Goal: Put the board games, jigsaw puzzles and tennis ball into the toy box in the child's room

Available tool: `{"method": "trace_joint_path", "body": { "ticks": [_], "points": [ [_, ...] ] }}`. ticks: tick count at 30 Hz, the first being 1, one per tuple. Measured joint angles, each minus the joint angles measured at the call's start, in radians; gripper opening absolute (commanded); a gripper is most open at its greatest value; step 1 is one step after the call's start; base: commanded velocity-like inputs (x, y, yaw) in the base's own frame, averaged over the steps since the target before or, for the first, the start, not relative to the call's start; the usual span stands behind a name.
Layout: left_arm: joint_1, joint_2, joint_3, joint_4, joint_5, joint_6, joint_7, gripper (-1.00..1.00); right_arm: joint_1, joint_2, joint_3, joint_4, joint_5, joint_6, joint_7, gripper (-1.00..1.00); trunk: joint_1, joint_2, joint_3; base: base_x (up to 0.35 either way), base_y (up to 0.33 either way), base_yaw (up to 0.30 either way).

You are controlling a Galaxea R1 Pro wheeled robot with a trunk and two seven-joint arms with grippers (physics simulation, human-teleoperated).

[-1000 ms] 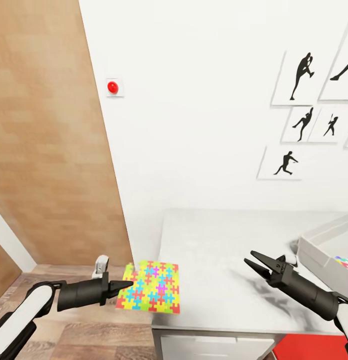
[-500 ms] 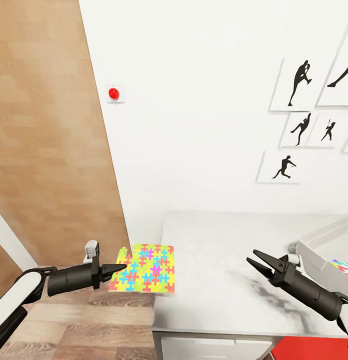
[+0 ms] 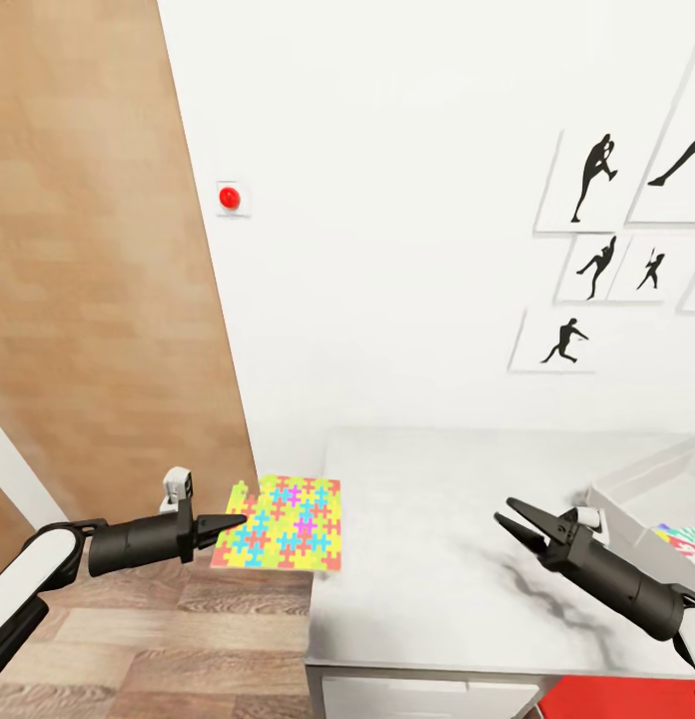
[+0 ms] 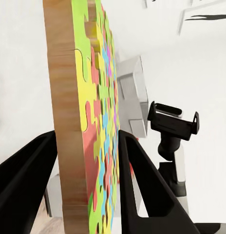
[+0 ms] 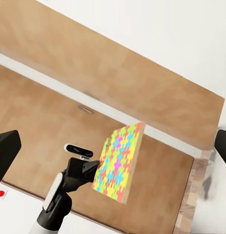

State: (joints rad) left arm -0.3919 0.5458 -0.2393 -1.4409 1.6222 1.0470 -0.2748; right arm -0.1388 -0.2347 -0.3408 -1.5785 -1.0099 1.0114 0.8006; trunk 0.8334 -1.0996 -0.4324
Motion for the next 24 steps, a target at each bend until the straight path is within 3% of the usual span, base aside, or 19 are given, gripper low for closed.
{"method": "trace_joint_path", "body": {
  "ticks": [7,24],
  "points": [
    [0.000,-0.003,-0.003,-0.002,0.001,0.000,0.000,-1.00,0.000,-0.001,-0.004,0.002,-0.004,-0.051,0.001,1.00,-0.027,0.049,0.022,0.000,0.000,0.000],
    [0.000,-0.004,-0.003,-0.003,0.000,0.000,0.000,-1.00,0.000,-0.001,-0.002,0.000,-0.004,-0.054,0.000,1.00,-0.092,0.168,0.076,0.000,0.000,-0.008]
  ]
}}
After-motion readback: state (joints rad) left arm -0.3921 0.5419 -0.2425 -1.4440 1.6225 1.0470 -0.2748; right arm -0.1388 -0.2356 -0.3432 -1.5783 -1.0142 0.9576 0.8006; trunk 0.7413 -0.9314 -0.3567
